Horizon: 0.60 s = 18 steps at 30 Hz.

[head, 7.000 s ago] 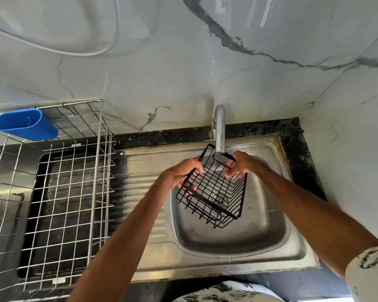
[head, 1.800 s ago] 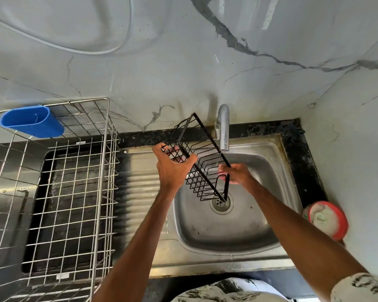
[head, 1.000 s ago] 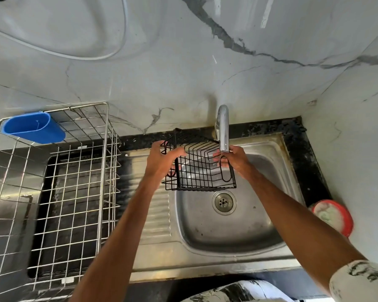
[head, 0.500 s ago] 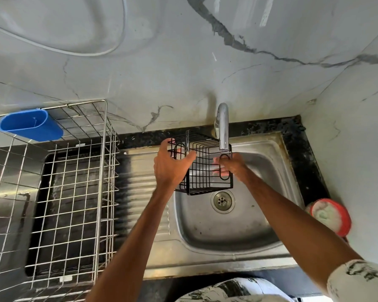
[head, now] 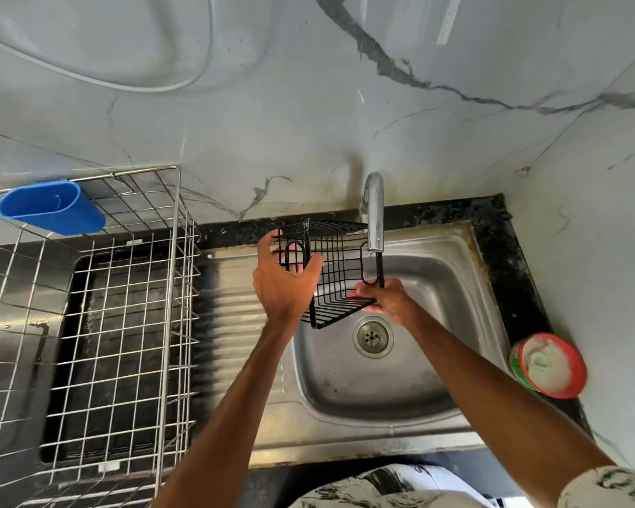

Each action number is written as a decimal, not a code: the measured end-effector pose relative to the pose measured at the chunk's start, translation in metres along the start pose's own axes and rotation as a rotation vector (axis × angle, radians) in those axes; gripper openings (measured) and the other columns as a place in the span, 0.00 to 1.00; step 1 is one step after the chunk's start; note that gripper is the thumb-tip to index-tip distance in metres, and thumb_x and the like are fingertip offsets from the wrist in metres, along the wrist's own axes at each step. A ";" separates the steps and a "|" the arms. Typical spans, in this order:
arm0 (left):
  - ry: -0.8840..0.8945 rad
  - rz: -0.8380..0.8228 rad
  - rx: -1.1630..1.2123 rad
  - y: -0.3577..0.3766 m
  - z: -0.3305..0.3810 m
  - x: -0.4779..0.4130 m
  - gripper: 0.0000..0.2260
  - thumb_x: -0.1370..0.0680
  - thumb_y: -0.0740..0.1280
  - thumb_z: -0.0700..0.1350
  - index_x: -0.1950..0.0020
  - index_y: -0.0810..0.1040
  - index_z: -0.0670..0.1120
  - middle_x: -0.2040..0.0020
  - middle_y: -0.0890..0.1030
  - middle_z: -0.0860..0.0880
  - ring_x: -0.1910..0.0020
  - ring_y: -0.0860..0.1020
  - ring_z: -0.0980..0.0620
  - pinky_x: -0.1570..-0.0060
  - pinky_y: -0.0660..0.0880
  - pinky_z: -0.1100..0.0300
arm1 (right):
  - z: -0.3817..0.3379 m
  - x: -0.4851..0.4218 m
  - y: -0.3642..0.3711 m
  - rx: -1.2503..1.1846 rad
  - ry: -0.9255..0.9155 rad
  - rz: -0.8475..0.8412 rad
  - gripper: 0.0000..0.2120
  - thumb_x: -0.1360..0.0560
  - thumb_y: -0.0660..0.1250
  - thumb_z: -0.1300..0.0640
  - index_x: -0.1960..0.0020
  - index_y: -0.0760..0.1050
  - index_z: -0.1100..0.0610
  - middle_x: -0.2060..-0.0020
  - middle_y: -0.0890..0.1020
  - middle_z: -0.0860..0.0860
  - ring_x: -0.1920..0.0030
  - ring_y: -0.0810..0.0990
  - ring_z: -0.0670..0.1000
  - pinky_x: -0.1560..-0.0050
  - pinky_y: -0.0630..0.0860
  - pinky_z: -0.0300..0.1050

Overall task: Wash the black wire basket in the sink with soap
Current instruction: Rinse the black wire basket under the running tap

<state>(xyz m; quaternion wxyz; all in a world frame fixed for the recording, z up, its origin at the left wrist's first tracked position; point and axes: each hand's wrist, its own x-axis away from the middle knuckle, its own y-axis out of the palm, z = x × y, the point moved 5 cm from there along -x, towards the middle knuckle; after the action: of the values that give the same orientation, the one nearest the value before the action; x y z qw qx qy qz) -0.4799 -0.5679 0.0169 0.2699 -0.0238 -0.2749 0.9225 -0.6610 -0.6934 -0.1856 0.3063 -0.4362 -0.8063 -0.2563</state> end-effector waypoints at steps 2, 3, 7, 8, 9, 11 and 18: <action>0.023 -0.017 0.010 -0.001 -0.002 0.004 0.31 0.29 0.78 0.50 0.28 0.72 0.48 0.51 0.73 0.69 0.54 0.73 0.69 0.31 0.68 0.49 | -0.009 -0.007 -0.001 0.020 -0.018 0.044 0.15 0.26 0.74 0.65 0.41 0.77 0.69 0.53 0.87 0.60 0.51 0.87 0.57 0.45 0.83 0.56; 0.024 -0.024 0.026 -0.002 -0.002 0.007 0.32 0.30 0.77 0.54 0.28 0.72 0.48 0.51 0.73 0.69 0.53 0.74 0.67 0.31 0.69 0.46 | -0.014 -0.009 -0.001 -0.003 -0.019 0.059 0.16 0.26 0.74 0.66 0.41 0.77 0.69 0.53 0.87 0.62 0.52 0.87 0.58 0.44 0.82 0.59; 0.069 0.038 0.111 -0.006 -0.007 0.020 0.34 0.32 0.76 0.53 0.29 0.72 0.45 0.49 0.76 0.66 0.50 0.76 0.71 0.40 0.77 0.50 | -0.006 -0.005 0.003 -0.226 0.031 0.094 0.12 0.26 0.74 0.67 0.44 0.78 0.67 0.51 0.86 0.64 0.52 0.87 0.59 0.42 0.82 0.55; 0.090 0.054 0.135 -0.005 -0.010 0.025 0.32 0.30 0.78 0.47 0.29 0.72 0.42 0.49 0.78 0.64 0.52 0.77 0.73 0.46 0.79 0.58 | 0.001 -0.002 0.006 -0.327 0.054 0.105 0.10 0.25 0.72 0.67 0.45 0.78 0.67 0.50 0.85 0.64 0.50 0.87 0.59 0.41 0.81 0.54; 0.095 0.056 0.155 -0.004 -0.012 0.030 0.31 0.30 0.79 0.41 0.29 0.71 0.40 0.50 0.79 0.59 0.53 0.79 0.72 0.53 0.79 0.67 | 0.008 0.001 0.009 -0.408 0.075 0.120 0.09 0.24 0.71 0.67 0.45 0.78 0.68 0.50 0.85 0.64 0.49 0.86 0.59 0.40 0.81 0.53; 0.091 0.043 0.191 0.000 -0.018 0.039 0.32 0.29 0.79 0.41 0.28 0.69 0.41 0.46 0.81 0.50 0.51 0.82 0.64 0.56 0.81 0.67 | 0.018 0.006 0.020 -0.477 0.105 0.108 0.11 0.22 0.69 0.65 0.42 0.78 0.70 0.48 0.85 0.64 0.48 0.85 0.61 0.42 0.82 0.55; 0.016 -0.082 0.292 0.008 -0.044 0.064 0.36 0.25 0.72 0.64 0.27 0.62 0.46 0.40 0.80 0.45 0.43 0.82 0.49 0.43 0.82 0.48 | -0.012 0.012 0.024 -0.251 -0.043 0.190 0.16 0.14 0.56 0.57 0.40 0.76 0.67 0.53 0.86 0.64 0.52 0.87 0.63 0.43 0.81 0.60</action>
<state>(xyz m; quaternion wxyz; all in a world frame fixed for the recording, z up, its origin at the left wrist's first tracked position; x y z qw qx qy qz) -0.5298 -0.5189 -0.0181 0.3099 0.0196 -0.1362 0.9407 -0.6426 -0.6837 -0.1652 0.2551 -0.5506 -0.7296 -0.3154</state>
